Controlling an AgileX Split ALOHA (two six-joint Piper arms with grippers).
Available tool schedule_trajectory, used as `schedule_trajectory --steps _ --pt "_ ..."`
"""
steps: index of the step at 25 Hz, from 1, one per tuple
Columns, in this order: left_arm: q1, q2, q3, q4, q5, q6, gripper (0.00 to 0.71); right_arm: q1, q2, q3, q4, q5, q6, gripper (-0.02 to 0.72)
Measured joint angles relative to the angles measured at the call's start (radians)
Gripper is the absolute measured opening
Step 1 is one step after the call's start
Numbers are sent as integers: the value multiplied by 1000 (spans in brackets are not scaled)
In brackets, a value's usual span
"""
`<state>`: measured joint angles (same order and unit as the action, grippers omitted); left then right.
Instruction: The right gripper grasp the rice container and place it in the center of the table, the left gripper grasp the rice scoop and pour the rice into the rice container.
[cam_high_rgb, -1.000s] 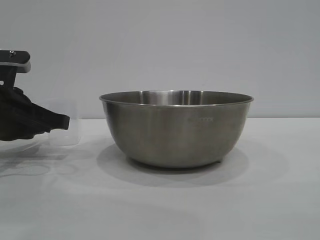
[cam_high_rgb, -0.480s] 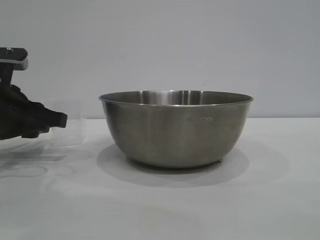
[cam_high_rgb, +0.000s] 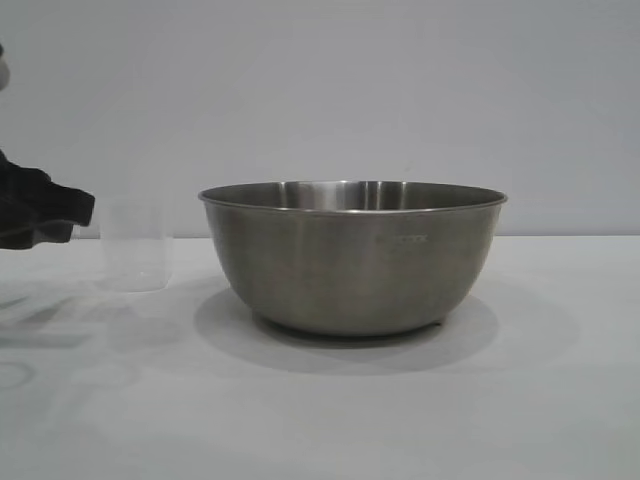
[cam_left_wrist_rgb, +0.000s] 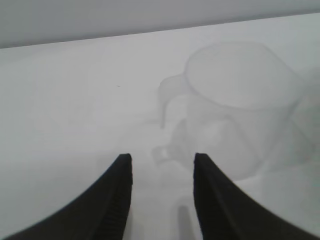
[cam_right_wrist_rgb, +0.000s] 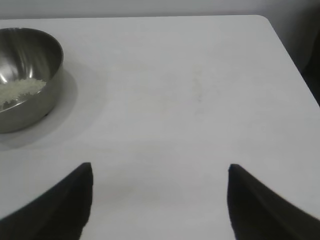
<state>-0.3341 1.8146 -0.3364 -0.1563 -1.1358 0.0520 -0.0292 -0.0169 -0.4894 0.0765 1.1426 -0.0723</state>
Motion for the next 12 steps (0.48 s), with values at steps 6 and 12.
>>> schedule_trajectory --steps 6,12 --pt "0 -112 5 19 0 0 249 0 0 0 0 0 0 479" --pt "0 -160 -72 44 67 0 249 0 0 0 0 0 0 479"
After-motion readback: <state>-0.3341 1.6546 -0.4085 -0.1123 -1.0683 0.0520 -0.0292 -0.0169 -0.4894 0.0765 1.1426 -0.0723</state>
